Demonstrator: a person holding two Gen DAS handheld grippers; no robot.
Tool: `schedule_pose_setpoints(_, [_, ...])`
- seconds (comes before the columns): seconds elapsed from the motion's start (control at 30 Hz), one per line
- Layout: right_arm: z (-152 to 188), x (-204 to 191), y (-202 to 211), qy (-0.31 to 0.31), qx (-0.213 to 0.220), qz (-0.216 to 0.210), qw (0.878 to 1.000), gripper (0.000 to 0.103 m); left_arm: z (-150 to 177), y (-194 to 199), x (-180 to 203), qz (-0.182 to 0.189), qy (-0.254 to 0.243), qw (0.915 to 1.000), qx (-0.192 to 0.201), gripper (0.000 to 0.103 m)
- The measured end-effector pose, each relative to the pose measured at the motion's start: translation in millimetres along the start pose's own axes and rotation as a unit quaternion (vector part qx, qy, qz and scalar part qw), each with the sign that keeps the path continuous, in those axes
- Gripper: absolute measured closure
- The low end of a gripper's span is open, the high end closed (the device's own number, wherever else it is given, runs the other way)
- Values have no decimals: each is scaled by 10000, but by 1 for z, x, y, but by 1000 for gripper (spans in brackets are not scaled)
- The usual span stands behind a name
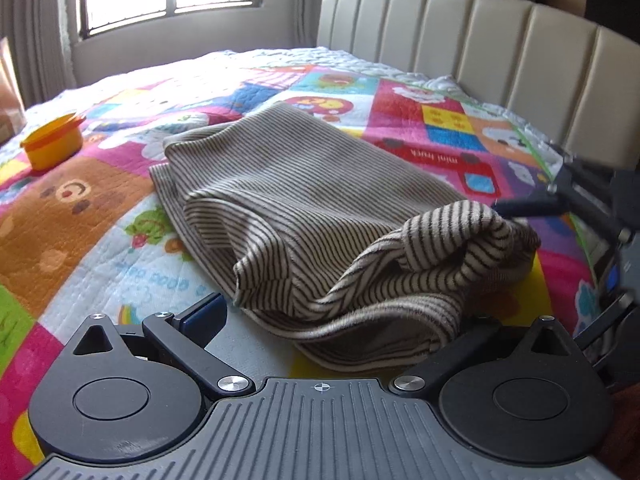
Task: Fold clothes
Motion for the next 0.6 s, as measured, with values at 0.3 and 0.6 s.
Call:
schedule_pose_setpoints(0.3, [-28, 2, -19, 669, -165, 17, 9976, 72, 3, 11, -22, 369, 667, 9971, 30, 0])
schedule_pose_setpoints(0.6, [-37, -8, 5, 879, -747, -663, 9911, 79, -23, 38, -87, 465, 1605, 9831, 748, 0])
Point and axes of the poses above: each gripper's, at about its wrist camera, not at the fingertips, and y roughly against the way its jaws point, x to its right, z to its underside, the point moved 2 cm from there along -y, roughly the way its jaws point, and after that the axes turned 13 degrees about -z, right-handed, at the moved point
